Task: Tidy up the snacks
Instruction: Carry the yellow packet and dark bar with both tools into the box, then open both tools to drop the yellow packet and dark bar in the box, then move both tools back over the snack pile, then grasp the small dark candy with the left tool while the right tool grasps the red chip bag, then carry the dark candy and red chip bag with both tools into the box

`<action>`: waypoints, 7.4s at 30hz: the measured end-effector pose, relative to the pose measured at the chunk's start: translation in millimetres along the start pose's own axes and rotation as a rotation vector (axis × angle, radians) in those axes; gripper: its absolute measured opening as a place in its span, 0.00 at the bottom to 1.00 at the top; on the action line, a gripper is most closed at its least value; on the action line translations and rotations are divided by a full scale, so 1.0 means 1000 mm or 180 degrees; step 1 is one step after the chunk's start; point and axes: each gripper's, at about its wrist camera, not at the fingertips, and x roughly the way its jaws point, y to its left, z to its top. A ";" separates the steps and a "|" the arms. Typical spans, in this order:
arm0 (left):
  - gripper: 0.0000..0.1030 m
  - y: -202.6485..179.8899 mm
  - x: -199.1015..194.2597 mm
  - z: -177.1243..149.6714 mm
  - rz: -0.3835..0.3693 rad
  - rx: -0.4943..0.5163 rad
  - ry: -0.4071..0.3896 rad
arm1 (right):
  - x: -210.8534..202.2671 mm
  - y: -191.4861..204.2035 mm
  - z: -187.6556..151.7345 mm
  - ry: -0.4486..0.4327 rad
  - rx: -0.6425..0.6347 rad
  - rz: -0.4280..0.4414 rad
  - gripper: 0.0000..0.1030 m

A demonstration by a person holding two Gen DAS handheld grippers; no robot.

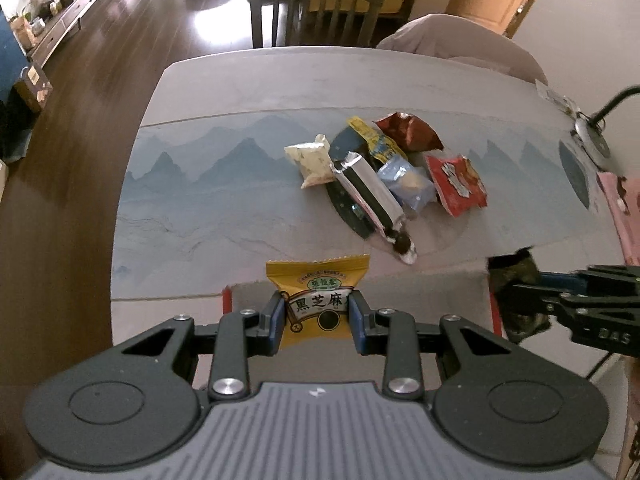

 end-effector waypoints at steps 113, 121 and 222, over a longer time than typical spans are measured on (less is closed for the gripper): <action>0.58 -0.110 0.254 0.085 0.0277 -0.0621 0.1151 | 0.159 -0.168 0.103 0.0627 -0.0258 -0.0373 0.96; 0.52 -0.108 0.274 0.085 0.0177 -0.0783 0.1278 | 0.181 -0.168 0.101 0.0729 -0.0365 -0.0433 0.97; 0.24 -0.014 0.119 -0.098 0.0495 0.0009 0.0951 | 0.077 0.064 -0.086 0.0793 -0.0680 -0.0512 0.61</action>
